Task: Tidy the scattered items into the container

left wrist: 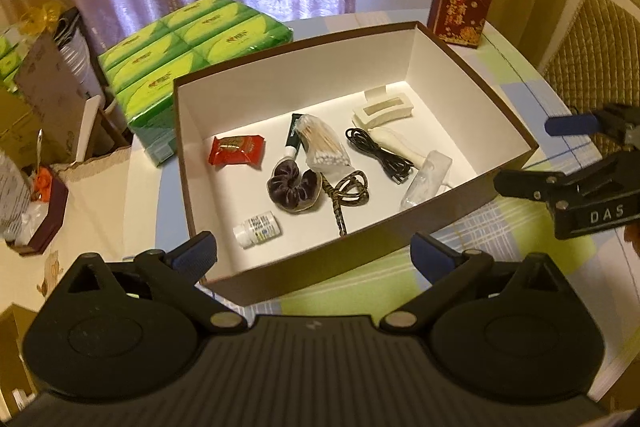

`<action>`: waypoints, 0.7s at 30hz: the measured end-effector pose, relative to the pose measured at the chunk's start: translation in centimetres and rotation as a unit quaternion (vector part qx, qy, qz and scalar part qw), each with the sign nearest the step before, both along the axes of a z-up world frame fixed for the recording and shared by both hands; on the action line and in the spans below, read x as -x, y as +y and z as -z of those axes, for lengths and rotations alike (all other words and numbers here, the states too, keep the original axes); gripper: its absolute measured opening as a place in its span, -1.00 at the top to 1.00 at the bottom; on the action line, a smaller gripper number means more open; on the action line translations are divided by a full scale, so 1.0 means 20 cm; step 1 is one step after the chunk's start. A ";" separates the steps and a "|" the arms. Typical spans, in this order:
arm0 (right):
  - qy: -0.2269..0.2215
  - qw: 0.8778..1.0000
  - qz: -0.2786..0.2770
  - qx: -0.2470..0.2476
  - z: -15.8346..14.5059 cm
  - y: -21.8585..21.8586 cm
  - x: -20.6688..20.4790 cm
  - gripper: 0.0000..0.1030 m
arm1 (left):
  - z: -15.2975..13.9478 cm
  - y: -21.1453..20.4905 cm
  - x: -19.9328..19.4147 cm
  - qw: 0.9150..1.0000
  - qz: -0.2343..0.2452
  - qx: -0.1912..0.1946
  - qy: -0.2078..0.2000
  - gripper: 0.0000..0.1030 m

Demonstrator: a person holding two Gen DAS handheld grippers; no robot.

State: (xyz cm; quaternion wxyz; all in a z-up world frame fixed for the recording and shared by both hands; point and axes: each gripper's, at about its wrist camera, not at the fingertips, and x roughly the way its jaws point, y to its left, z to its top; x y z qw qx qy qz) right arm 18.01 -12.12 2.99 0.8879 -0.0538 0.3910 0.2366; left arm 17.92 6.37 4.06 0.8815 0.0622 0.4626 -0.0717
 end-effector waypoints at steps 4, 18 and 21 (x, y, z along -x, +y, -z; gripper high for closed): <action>-0.016 1.000 -0.001 -0.001 -0.02 0.00 0.06 -1.00 | -0.02 0.01 0.06 1.000 -0.024 0.005 -0.014 -0.97; -0.053 0.998 0.000 -0.023 -0.06 -0.05 0.26 -1.00 | -0.10 -0.02 0.33 0.992 -0.086 -0.012 -0.096 -0.98; -0.051 0.999 0.004 -0.020 -0.06 -0.06 0.28 -1.00 | -0.12 -0.04 0.39 0.988 -0.099 -0.021 -0.115 -0.98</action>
